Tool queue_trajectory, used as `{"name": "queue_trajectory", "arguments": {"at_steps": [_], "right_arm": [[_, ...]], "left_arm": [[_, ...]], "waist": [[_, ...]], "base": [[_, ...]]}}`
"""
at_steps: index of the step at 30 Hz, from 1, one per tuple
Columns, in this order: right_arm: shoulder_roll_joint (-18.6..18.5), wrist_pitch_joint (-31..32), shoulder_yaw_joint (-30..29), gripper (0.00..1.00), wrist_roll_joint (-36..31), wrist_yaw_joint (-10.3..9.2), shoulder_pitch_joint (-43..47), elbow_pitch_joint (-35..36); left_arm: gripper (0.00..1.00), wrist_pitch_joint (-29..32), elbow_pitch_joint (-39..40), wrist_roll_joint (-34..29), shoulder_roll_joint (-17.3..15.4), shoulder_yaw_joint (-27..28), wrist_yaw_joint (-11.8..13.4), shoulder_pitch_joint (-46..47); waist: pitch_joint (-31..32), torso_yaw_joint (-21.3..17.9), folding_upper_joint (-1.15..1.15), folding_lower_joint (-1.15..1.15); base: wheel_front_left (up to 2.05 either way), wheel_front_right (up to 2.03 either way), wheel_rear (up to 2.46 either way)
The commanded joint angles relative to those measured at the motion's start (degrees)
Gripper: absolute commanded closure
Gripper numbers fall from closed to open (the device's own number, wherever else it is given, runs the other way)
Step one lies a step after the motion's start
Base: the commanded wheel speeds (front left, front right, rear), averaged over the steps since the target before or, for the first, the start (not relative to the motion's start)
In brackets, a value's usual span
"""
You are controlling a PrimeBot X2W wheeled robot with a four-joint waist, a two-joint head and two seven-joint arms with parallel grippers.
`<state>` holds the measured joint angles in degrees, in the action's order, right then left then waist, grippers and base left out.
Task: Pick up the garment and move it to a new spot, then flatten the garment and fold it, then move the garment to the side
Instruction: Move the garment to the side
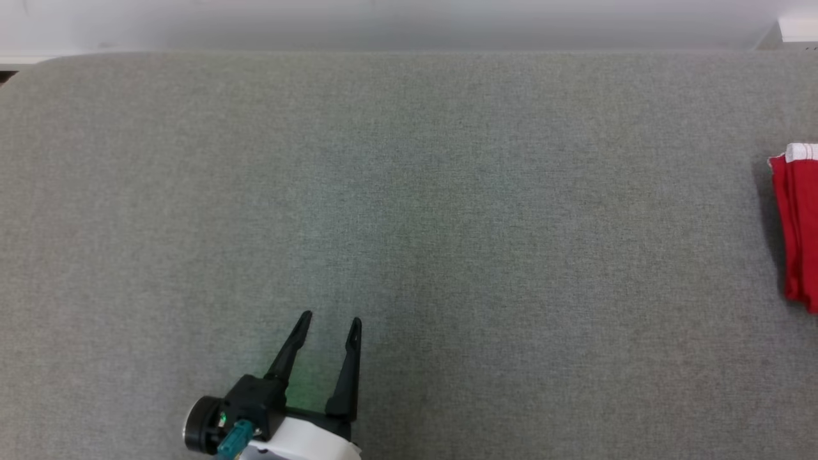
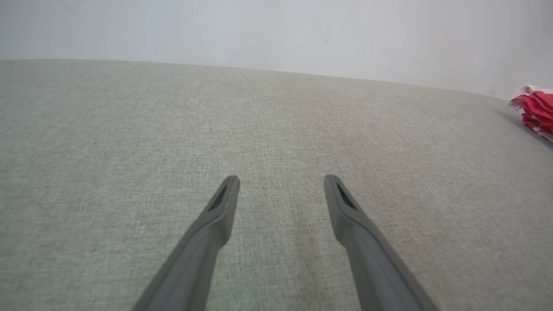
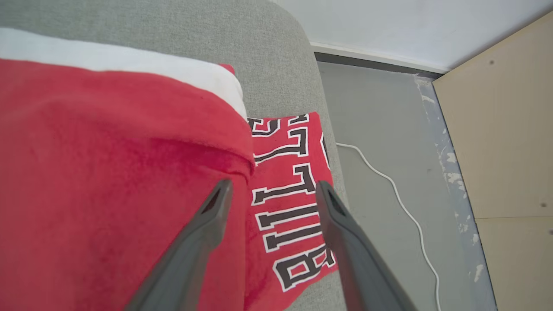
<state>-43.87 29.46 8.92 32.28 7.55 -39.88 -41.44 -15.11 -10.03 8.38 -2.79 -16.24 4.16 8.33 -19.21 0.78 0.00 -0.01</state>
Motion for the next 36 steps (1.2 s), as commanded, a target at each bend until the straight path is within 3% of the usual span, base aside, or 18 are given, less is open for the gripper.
{"name": "queue_trajectory", "arguments": {"at_steps": [1,4,13,18,22,28,34,36], "right_arm": [[0.32,-2.12,-0.17,0.00,-2.92,-0.14,0.26,-0.99],[1.03,-6.43,0.00,0.00,-6.67,-0.14,0.96,-0.47],[4.84,-18.48,-1.60,0.00,-5.33,-0.14,7.34,8.16],[6.87,-26.28,-6.06,0.00,-7.35,-0.14,14.23,15.34],[11.74,-31.45,-11.44,0.00,-10.63,-0.14,21.98,20.75],[23.11,-37.21,-16.79,0.00,-16.08,-0.14,34.25,29.47],[34.69,-41.99,-18.10,0.00,-20.39,-0.14,43.99,33.63],[36.86,-43.09,-17.69,0.00,-21.47,-0.14,46.27,33.03]], "left_arm": [[0.00,-0.02,-0.14,0.41,-0.26,0.14,0.36,-0.56],[0.00,-0.02,-0.51,0.88,-0.26,0.18,0.58,-1.16],[0.00,-0.02,-0.22,1.64,-0.26,0.91,1.48,-3.78],[0.00,-0.02,-1.08,0.78,-0.27,2.28,2.06,-5.99],[0.00,-0.02,-1.82,0.69,-0.68,3.93,2.49,-8.72],[0.00,-0.02,-2.42,0.72,-1.33,5.90,2.18,-13.38],[0.00,-0.02,-1.61,0.38,-1.24,7.02,1.16,-15.87],[0.00,-0.02,-1.40,0.32,-1.10,7.24,0.62,-16.46]], "waist": [[0.59,-0.15,0.00,0.01],[1.84,-0.42,0.00,0.01],[7.37,-1.05,0.00,0.01],[11.67,-0.46,0.00,0.01],[15.62,-0.15,0.00,0.01],[20.13,-0.02,0.00,0.01],[22.07,0.20,0.00,0.01],[22.60,0.21,0.00,0.01]], "base": [[0.00,0.00,0.00],[0.00,0.00,0.00],[0.00,0.00,0.00],[0.00,0.00,0.00],[0.00,0.00,0.00],[0.00,0.00,0.00],[0.00,0.00,0.00],[0.00,0.00,0.00]]}}
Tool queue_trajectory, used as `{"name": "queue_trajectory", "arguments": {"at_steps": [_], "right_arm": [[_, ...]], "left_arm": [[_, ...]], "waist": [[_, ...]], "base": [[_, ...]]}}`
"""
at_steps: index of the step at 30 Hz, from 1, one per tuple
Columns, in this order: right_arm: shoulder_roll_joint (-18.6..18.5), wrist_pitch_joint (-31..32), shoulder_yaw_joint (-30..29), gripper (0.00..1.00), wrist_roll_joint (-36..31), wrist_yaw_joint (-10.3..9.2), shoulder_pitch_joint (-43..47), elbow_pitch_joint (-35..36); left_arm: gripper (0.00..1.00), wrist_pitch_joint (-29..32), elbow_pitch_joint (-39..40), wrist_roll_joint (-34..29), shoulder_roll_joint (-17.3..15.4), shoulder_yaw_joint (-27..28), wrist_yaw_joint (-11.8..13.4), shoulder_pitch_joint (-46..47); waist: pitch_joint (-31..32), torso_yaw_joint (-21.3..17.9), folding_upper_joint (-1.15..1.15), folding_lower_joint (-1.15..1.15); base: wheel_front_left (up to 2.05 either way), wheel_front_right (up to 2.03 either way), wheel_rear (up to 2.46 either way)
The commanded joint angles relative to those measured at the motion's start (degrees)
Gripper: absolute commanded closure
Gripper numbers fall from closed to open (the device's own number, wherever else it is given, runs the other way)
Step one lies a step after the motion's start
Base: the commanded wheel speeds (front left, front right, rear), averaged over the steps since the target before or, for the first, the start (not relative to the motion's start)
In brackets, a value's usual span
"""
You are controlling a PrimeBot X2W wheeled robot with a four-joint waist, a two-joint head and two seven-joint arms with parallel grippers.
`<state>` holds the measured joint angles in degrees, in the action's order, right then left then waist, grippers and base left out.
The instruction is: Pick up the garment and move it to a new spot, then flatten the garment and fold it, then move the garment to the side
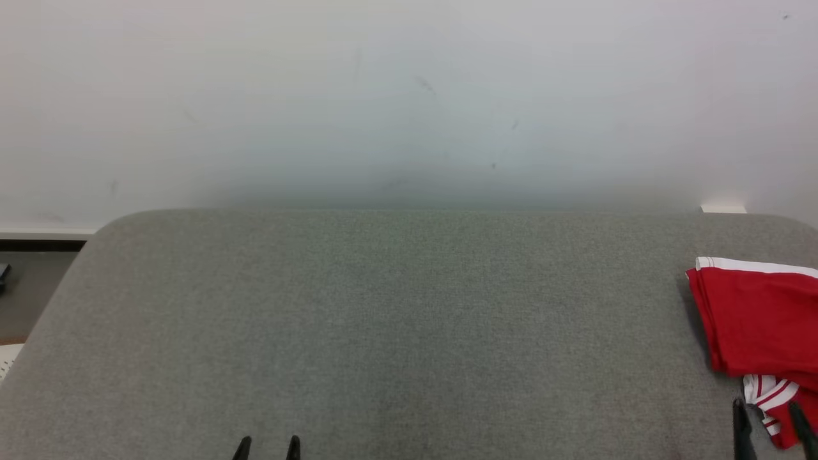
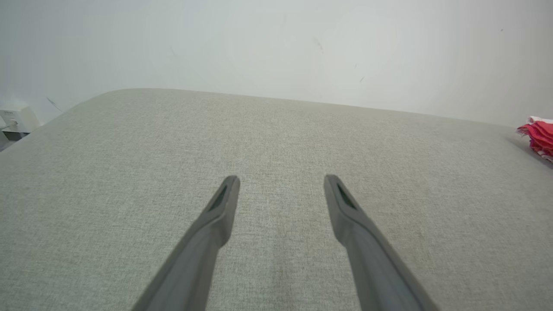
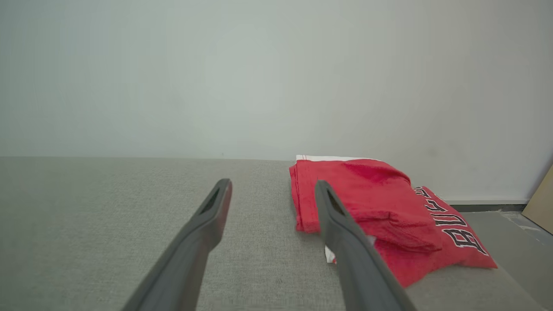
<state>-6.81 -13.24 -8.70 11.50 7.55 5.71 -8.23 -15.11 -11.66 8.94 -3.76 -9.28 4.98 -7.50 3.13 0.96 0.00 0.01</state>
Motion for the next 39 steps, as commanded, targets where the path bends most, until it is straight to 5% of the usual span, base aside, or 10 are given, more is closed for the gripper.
{"name": "queue_trajectory", "arguments": {"at_steps": [1,10,31,32,39], "right_arm": [[0.67,-0.82,0.12,0.00,-0.97,-0.14,1.56,-0.63],[3.82,-1.93,0.96,0.00,-2.62,-0.14,5.17,-3.57],[3.89,-1.93,2.76,0.00,-0.81,-0.14,3.55,-3.14],[3.91,-1.77,2.79,1.00,-1.21,0.00,4.04,-3.30],[4.59,-0.27,2.50,1.00,2.02,0.01,3.82,-5.85]], "left_arm": [[0.00,-0.02,0.35,-0.30,-0.06,0.42,-0.38,-0.93],[0.00,-0.01,0.70,-0.83,0.34,0.90,-2.51,-2.23],[0.00,-0.01,-1.06,-1.54,0.71,0.84,-2.98,-1.63],[1.00,0.01,-1.05,-1.24,0.90,0.83,-2.95,-1.83],[1.00,0.89,-2.96,2.29,1.05,1.22,-3.28,-1.89]], "waist": [[0.52,-0.04,0.00,-0.01],[2.24,-1.02,0.00,-0.01],[2.12,-0.83,0.00,-0.01],[2.12,-0.84,0.00,-0.01],[1.99,-0.84,0.00,-0.01]], "base": [[0.00,0.00,0.00],[0.00,0.00,0.00],[0.00,0.00,0.00],[0.00,0.00,0.00],[0.00,0.00,0.00]]}}
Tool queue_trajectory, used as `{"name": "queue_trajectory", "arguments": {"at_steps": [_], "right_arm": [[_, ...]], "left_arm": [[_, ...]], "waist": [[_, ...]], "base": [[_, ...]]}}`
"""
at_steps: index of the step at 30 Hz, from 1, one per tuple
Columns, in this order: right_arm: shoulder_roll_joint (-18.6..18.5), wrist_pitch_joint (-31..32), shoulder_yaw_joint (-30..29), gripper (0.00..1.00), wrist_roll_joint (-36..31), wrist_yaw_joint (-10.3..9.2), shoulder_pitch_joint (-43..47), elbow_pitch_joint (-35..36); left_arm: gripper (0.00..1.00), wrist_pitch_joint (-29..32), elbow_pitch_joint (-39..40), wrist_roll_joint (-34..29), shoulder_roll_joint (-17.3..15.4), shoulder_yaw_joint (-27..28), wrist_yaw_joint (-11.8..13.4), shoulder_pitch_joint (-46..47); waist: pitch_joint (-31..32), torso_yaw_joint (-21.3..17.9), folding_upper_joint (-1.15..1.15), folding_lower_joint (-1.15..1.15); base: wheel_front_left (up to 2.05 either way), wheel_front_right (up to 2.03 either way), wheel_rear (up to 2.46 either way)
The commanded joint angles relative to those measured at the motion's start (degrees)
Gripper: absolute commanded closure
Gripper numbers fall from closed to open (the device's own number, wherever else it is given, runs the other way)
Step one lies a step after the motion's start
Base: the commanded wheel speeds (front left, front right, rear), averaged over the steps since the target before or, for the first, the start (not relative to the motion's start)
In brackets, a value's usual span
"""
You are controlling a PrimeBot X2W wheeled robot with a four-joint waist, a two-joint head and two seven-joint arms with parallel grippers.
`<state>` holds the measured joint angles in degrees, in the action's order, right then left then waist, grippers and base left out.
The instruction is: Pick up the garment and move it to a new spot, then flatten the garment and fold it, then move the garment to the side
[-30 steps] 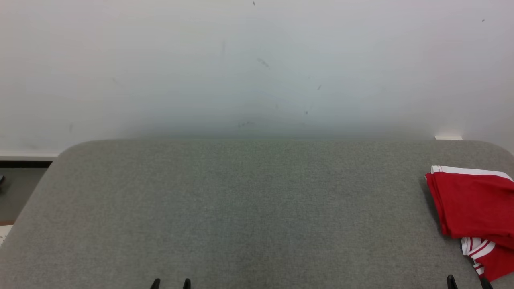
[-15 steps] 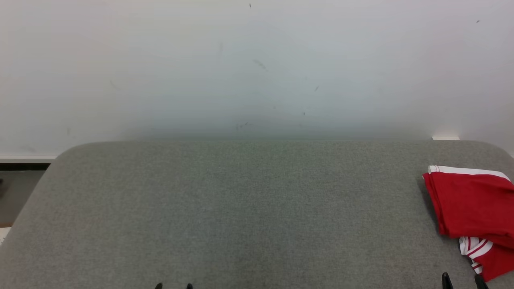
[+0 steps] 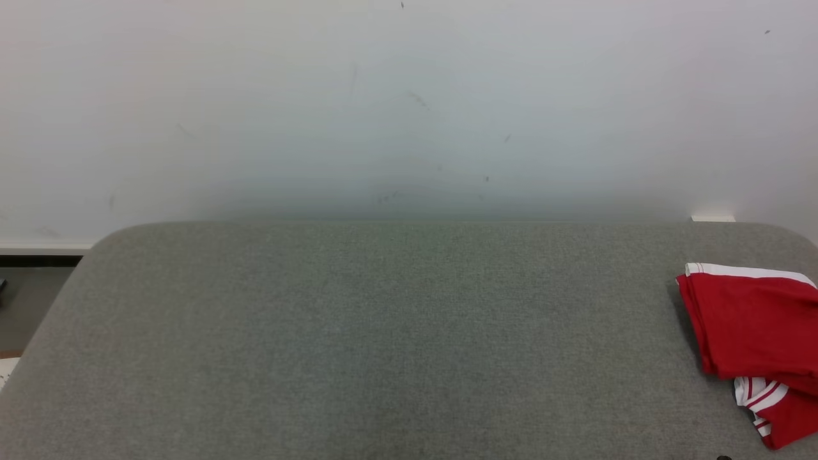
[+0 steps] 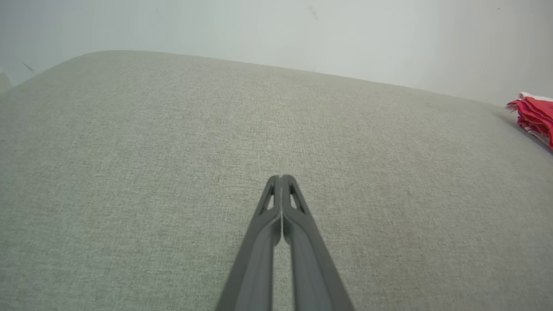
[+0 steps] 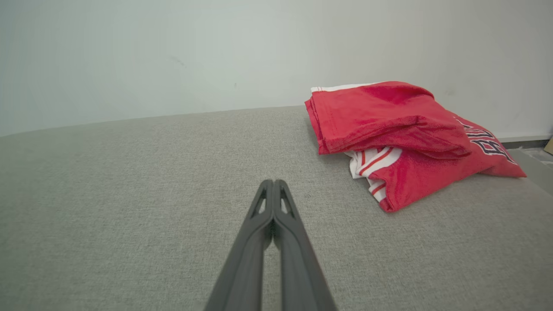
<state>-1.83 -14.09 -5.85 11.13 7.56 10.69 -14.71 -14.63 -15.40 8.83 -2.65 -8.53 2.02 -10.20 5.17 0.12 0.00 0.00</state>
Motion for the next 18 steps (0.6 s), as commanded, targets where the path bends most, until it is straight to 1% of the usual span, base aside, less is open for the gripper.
{"name": "queue_trajectory", "arguments": {"at_steps": [1,18], "right_arm": [[-0.40,0.89,-0.38,1.00,3.49,0.00,-1.42,0.59],[-0.60,5.14,-0.27,1.00,21.03,-0.02,-4.94,0.87]], "left_arm": [[1.00,0.68,0.81,3.56,-0.08,0.67,-0.43,1.04],[1.00,5.11,1.12,21.76,-0.33,3.73,-2.31,4.69]], "waist": [[-0.09,-0.01,0.00,0.00],[-0.80,-0.02,0.00,0.00]], "base": [[0.00,0.00,0.00],[0.00,0.00,0.00]]}}
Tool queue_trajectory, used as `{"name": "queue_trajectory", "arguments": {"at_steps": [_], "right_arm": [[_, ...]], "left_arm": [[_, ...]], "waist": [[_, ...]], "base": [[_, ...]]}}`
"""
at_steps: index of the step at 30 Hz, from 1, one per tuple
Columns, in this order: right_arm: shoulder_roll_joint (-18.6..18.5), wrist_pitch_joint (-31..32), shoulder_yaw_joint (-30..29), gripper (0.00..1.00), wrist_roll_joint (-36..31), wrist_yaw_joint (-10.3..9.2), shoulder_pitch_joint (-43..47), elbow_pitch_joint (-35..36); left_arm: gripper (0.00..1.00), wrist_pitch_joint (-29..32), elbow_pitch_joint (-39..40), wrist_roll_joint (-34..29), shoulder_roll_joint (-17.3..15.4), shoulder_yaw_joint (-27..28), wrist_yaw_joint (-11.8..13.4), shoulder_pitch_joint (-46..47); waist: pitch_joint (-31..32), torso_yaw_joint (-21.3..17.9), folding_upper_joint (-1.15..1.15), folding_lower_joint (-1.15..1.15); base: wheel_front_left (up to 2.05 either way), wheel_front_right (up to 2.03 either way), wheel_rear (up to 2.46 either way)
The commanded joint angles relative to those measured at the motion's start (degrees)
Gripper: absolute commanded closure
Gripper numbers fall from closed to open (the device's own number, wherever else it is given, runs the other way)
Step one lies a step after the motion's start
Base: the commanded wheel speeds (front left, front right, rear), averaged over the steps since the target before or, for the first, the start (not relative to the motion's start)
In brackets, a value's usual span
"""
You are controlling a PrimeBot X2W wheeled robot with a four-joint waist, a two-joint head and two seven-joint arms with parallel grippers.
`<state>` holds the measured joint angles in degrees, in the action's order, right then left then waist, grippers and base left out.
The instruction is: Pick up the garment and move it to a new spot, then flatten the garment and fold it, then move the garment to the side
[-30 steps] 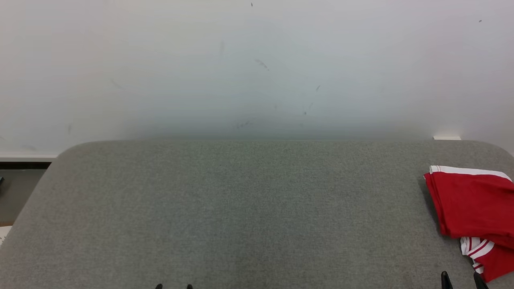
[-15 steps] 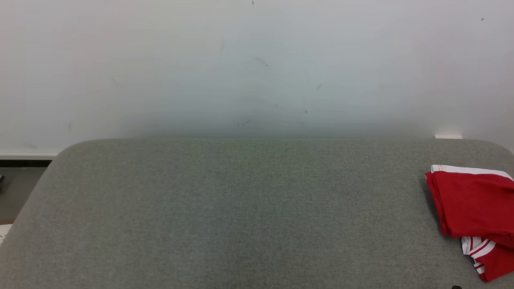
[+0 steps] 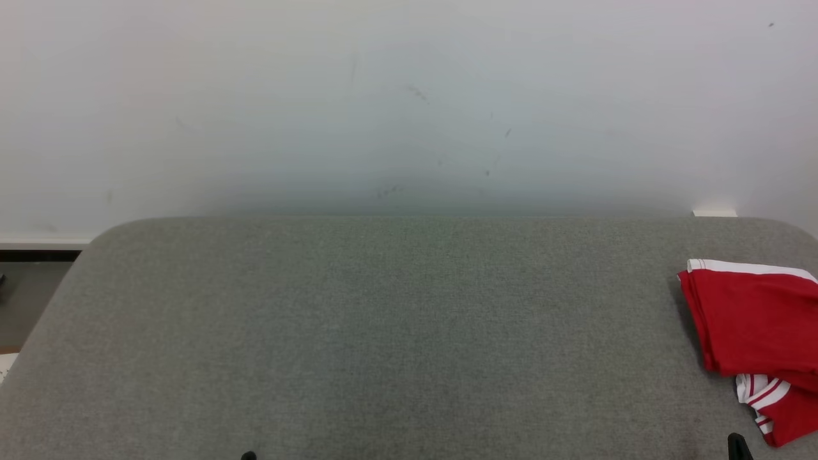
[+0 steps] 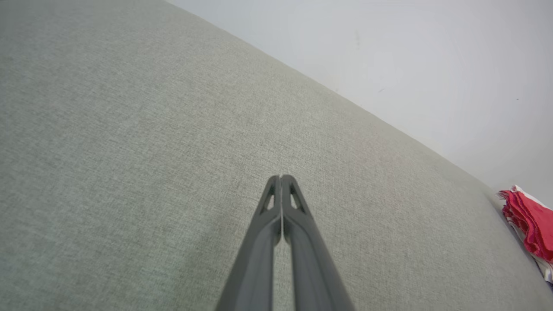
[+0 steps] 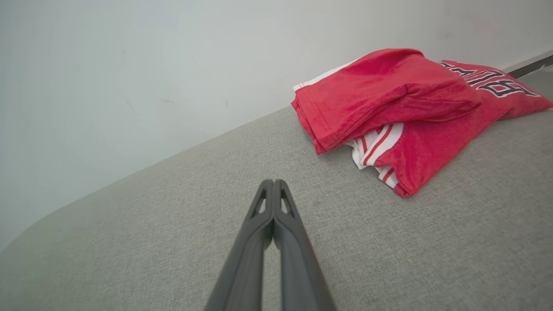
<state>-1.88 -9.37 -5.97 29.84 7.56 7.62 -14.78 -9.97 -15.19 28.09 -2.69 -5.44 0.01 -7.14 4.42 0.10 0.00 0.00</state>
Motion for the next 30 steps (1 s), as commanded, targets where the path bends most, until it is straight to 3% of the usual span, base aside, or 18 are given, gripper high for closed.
{"name": "queue_trajectory", "arguments": {"at_steps": [1,30], "right_arm": [[-0.56,0.65,-0.15,1.00,3.24,-0.02,-2.06,0.95],[-0.84,6.39,-0.37,1.00,25.36,-0.05,-6.89,0.82]], "left_arm": [[1.00,0.69,0.93,3.45,-0.31,0.80,-0.41,1.83],[1.00,6.38,1.21,26.51,-0.60,4.72,-2.93,6.46]], "waist": [[-0.09,-0.01,0.00,0.00],[-1.26,-0.03,0.00,0.00]], "base": [[0.00,0.00,0.00],[0.00,0.00,0.00]]}}
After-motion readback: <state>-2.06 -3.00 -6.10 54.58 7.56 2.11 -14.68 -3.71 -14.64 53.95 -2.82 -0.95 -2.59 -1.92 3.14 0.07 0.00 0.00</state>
